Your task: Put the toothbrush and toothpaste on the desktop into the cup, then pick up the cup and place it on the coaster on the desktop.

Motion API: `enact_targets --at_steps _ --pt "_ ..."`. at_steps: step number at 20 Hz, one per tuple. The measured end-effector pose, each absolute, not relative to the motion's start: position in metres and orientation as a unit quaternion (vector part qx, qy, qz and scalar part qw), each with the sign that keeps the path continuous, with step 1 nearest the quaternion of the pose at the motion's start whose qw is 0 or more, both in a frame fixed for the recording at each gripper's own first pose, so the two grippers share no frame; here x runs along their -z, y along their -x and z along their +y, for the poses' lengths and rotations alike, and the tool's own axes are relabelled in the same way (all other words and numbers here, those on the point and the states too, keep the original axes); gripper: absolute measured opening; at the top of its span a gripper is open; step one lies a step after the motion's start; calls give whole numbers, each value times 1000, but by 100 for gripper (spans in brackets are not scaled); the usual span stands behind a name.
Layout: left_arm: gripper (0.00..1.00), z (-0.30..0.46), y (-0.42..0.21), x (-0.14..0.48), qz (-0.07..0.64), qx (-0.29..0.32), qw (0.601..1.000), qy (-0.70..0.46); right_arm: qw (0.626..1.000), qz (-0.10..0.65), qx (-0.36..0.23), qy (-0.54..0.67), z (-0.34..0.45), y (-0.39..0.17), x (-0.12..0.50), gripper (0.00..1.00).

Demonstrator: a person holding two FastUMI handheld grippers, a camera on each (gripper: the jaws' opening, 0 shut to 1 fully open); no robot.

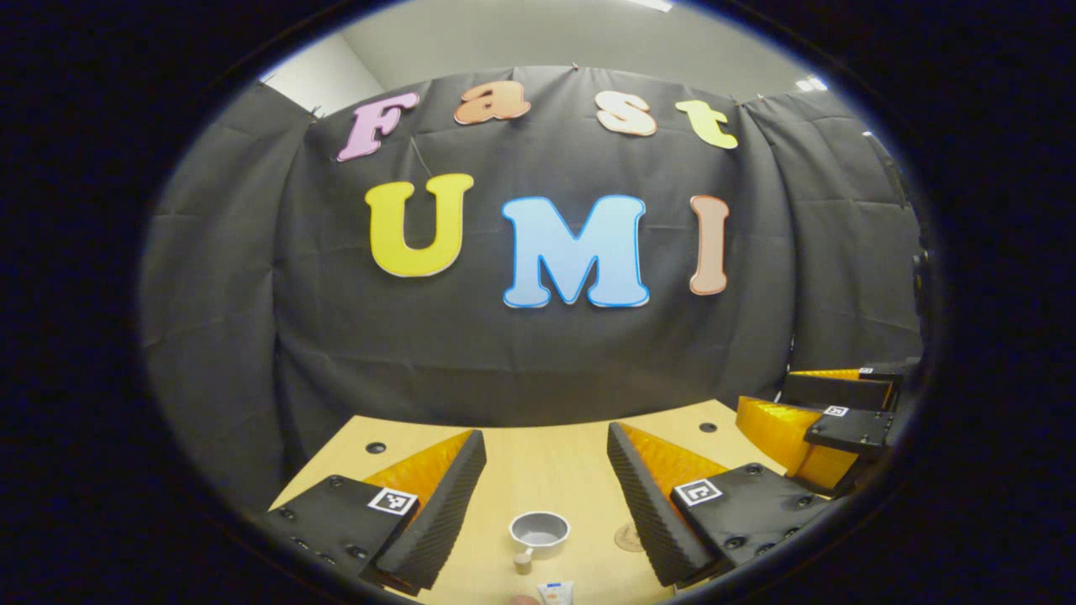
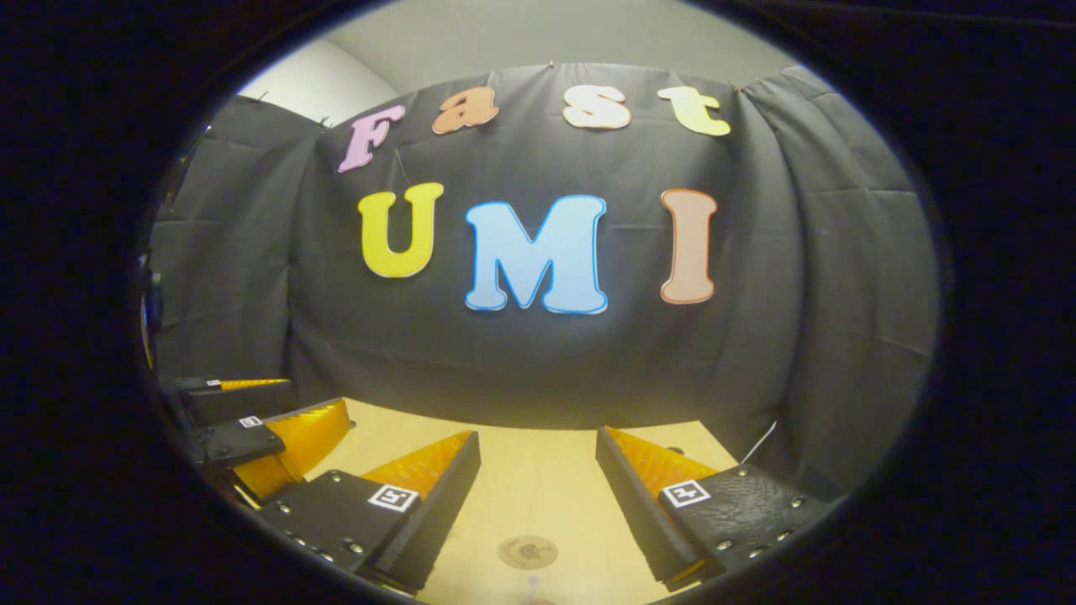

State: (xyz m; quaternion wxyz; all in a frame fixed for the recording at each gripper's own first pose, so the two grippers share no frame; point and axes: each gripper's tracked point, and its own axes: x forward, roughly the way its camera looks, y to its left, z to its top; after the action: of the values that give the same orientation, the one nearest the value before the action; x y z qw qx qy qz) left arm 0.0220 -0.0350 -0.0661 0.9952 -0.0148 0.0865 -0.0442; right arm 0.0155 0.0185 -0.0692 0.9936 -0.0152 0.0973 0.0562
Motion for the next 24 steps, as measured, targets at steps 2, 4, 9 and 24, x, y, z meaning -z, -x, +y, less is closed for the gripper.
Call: enact_targets --at_steps 2,4,9,24 --pt "97 -36 -15 109 131 48 990 20 988 140 -59 15 20 -12 101 90" --pt "100 -36 -8 137 162 51 985 24 983 171 -60 14 18 -8 125 90" --pt "100 -31 3 196 230 45 972 31 969 239 -60 15 15 -2 176 90" --pt "100 -43 51 354 446 47 892 47 901 429 -53 -22 9 36 313 92"
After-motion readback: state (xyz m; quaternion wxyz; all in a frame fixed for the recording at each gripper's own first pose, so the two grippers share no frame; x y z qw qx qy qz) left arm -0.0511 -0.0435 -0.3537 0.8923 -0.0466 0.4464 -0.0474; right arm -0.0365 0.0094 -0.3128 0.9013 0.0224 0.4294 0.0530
